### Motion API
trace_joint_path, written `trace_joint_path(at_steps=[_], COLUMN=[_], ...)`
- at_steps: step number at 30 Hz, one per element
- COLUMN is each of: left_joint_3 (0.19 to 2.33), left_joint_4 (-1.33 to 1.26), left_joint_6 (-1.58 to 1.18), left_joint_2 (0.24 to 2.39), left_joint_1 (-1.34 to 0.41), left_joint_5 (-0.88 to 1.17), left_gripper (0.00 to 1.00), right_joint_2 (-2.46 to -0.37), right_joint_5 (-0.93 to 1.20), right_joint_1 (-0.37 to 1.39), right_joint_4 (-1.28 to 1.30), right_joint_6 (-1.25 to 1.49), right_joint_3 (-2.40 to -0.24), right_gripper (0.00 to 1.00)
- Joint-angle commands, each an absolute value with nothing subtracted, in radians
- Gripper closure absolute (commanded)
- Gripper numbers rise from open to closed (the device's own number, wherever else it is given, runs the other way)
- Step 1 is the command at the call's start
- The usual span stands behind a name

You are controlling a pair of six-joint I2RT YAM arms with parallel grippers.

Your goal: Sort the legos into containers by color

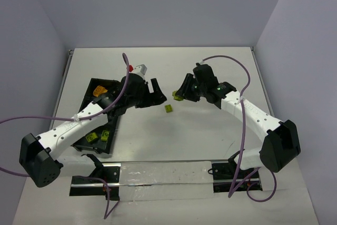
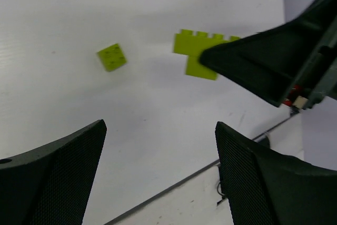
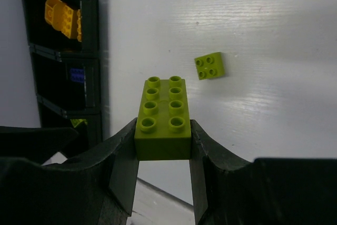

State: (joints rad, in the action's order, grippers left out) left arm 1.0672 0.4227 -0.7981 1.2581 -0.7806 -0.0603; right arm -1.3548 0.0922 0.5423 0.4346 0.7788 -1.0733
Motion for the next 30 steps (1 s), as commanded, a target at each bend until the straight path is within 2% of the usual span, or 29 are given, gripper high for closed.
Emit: trace_joint_path(at_steps=[1,9,30], left_joint_3=[1.048,1.062,0.993], left_joint_4=[0.204,0.146,0.052], left_joint_6=[-0.819,-0.807,-0.81], left_joint_2=[1.279,1.342,1.296], left_joint_1=[-0.814,-0.865,-0.873], left_joint_5=[0.024,0.006,-0.162], left_gripper=[0.09,0.17,0.41], right_joint_2=[-1.316,-1.336,-1.344], right_joint_5=[0.149,0.199,0.327], right_joint_1=[0.538,0.54,0.54], right_joint_4=[0.37,0.341,0.27], right_joint_6=[0.866,0.908,0.98], right_joint_3=[-1.095,-1.112,-1.106], right_gripper=[1.0,1.0,1.0])
